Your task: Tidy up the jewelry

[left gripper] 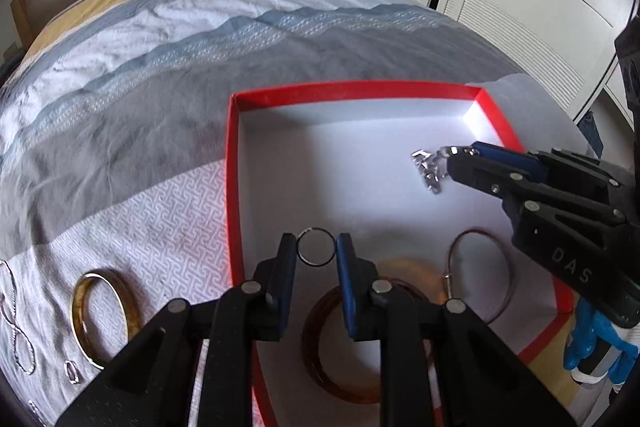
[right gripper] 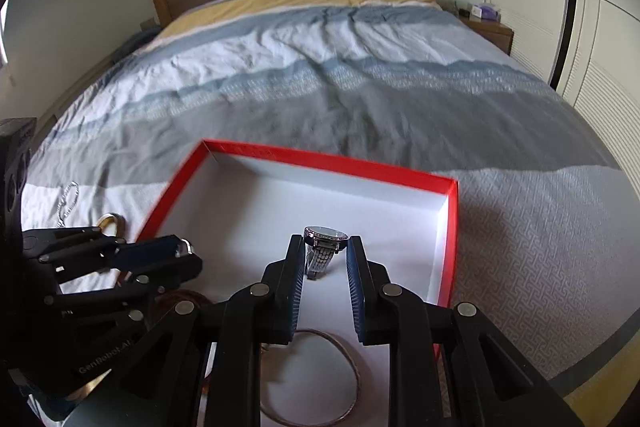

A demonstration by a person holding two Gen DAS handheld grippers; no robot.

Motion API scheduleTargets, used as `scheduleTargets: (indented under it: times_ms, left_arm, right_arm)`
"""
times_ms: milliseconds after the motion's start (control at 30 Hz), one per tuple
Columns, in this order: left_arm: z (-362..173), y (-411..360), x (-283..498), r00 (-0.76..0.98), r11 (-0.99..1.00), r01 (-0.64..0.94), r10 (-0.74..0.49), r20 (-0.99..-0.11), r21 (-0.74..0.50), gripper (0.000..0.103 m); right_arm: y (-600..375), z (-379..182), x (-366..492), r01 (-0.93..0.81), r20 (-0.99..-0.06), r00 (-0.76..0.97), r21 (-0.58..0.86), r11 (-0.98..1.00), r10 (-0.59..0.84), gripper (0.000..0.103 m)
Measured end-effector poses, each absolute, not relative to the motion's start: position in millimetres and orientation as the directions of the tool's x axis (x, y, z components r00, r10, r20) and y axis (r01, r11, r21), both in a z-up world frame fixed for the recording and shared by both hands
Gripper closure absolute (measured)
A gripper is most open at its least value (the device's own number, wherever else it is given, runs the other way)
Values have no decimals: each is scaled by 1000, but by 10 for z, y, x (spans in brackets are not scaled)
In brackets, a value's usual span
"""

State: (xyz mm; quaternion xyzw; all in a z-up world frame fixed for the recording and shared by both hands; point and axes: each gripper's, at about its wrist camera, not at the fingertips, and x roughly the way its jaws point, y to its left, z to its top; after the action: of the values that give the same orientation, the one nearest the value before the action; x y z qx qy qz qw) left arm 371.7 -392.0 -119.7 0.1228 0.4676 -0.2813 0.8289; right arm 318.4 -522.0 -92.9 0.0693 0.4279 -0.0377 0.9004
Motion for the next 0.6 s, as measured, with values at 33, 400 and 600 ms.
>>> scheduleTargets:
  times_ms: [33,400,600]
  left_arm:
    - [-1213,-3914,3719,402,813,578,-358,-843,-70,83]
    - [-1113,-3857,3700,376,811,571,-398,-837,-130,77]
    - [-549,-3639,3432,417,807,573,-435,-798,-141,76]
  right_arm:
    - [-5220,-959,3182,129,-784,621,86,988,-13,82]
    - [-5268,-1021,3156,152,-830,546,-31,988,-110,80]
    - [-5222,-514,2802,180,-793,596,-22,983,-127,79]
